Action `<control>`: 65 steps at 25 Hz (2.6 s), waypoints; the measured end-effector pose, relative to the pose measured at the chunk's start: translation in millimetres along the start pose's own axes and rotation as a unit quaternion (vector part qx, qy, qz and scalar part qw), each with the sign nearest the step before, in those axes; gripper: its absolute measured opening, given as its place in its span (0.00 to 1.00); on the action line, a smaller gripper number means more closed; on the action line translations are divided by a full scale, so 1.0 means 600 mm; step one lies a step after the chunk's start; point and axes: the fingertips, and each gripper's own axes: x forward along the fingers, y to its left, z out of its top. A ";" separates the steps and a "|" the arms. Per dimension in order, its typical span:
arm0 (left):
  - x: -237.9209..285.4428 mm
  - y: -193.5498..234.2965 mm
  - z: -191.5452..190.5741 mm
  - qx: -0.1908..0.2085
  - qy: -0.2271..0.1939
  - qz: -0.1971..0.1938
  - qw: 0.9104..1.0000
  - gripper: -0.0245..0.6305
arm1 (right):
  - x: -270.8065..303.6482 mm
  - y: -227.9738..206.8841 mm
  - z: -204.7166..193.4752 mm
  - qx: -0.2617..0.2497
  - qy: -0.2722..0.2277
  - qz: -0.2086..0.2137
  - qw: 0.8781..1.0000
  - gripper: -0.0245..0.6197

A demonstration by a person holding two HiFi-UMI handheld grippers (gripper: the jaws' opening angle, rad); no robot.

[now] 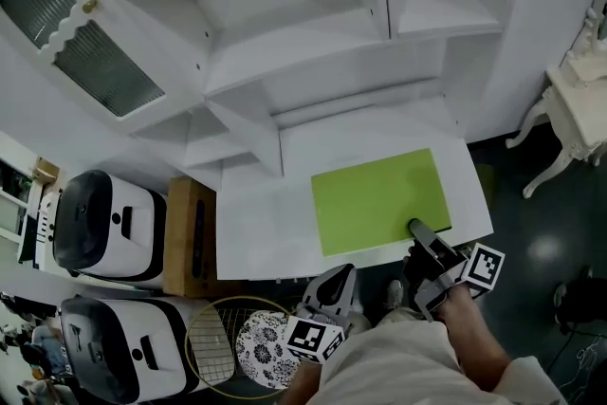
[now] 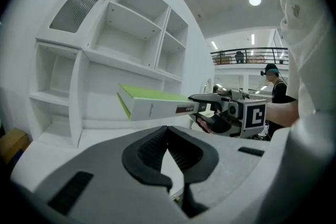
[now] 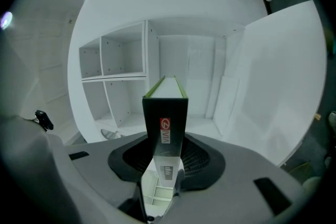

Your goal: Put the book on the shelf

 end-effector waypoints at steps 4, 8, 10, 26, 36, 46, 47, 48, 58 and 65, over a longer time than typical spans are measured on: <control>0.017 0.002 0.008 -0.004 -0.004 0.014 1.000 0.04 | 0.013 -0.004 0.019 0.002 0.009 -0.007 1.000 0.26; 0.025 0.007 0.009 -0.005 0.001 0.021 1.000 0.04 | 0.028 -0.003 0.025 0.012 0.018 -0.005 1.000 0.26; 0.027 0.014 0.009 -0.003 0.003 0.022 1.000 0.04 | 0.035 -0.001 0.027 0.011 0.018 -0.004 1.000 0.26; 0.037 0.097 0.052 0.022 -0.007 -0.017 1.000 0.04 | 0.100 0.037 0.008 -0.007 -0.009 -0.017 1.000 0.26; 0.017 0.134 0.049 0.021 0.002 -0.027 0.999 0.04 | 0.157 0.085 0.003 -0.022 -0.010 -0.017 1.000 0.26; 0.005 0.163 0.050 0.017 0.001 -0.026 1.000 0.04 | 0.221 0.160 0.017 -0.037 -0.008 0.005 0.999 0.26; 0.005 0.164 0.050 0.018 0.001 -0.026 0.999 0.04 | 0.226 0.166 0.019 -0.038 -0.007 0.007 0.999 0.26; 0.005 0.166 0.050 0.018 0.001 -0.027 0.999 0.04 | 0.231 0.171 0.022 -0.039 -0.007 0.009 0.999 0.26; 0.002 0.176 0.048 0.017 0.004 -0.025 1.000 0.04 | 0.278 0.211 0.043 -0.046 -0.013 0.016 0.999 0.26; 0.002 0.177 0.050 0.017 0.001 -0.025 1.000 0.04 | 0.315 0.234 0.069 -0.051 -0.025 0.019 0.998 0.26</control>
